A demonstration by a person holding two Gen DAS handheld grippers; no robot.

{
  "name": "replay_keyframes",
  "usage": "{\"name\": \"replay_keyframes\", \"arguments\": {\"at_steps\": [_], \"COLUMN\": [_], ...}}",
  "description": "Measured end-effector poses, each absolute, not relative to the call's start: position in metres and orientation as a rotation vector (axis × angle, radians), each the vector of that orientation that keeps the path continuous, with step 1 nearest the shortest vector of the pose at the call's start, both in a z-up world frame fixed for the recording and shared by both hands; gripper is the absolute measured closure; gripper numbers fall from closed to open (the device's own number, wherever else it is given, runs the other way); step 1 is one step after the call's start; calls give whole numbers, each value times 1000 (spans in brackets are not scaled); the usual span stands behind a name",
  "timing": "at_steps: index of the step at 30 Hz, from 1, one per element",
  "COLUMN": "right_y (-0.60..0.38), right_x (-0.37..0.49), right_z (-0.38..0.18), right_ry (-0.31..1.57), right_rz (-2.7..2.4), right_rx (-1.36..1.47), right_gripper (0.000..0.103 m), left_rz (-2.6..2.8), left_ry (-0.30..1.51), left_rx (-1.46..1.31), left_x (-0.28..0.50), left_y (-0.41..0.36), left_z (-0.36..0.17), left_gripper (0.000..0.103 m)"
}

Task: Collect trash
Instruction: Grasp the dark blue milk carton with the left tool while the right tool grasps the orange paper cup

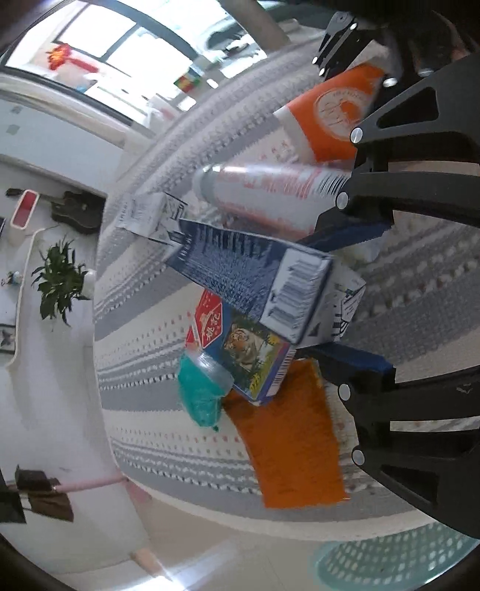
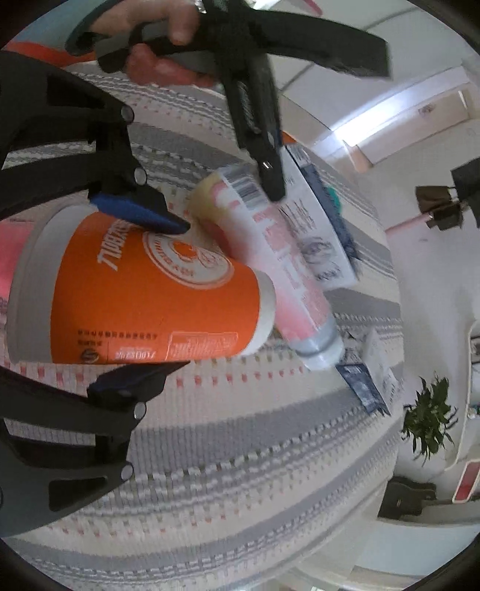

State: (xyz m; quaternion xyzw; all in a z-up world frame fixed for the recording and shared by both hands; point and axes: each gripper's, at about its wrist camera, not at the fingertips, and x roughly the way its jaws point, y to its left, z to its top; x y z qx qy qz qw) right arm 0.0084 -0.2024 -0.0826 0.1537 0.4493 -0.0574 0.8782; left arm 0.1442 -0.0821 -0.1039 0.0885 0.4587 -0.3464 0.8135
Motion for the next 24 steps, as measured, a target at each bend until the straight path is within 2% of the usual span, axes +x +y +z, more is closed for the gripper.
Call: {"name": "replay_keyframes", "arguments": {"at_steps": [9,14,15,17,19,24], "right_y": [-193,-194,-194,-195,-193,-190], "right_x": [2,6,7,8,6,5], "right_z": [-48,-55,-56,-58,-58,-55], "right_ry": [815,847,852,860,865,868], "right_rz": [-344,-331,-320,-283,-248,-188], "right_rx": [51,61,69,102,136,201], "right_gripper": [44,43,43,43,43,37], "left_rz": [-599,-639,-656,-666,-656,-649], "left_ry": [975,1043,1056,1047,1010,1040], "left_rx": [165,157,156,166,180,176], "left_x": [79,46,42,39,43,73], "left_y": [-30,-11,-10,-11,-14,-32], "left_z": [-95,-106,-107,-104,-95,-94], "left_gripper": [59,62,61,45,37,34]}}
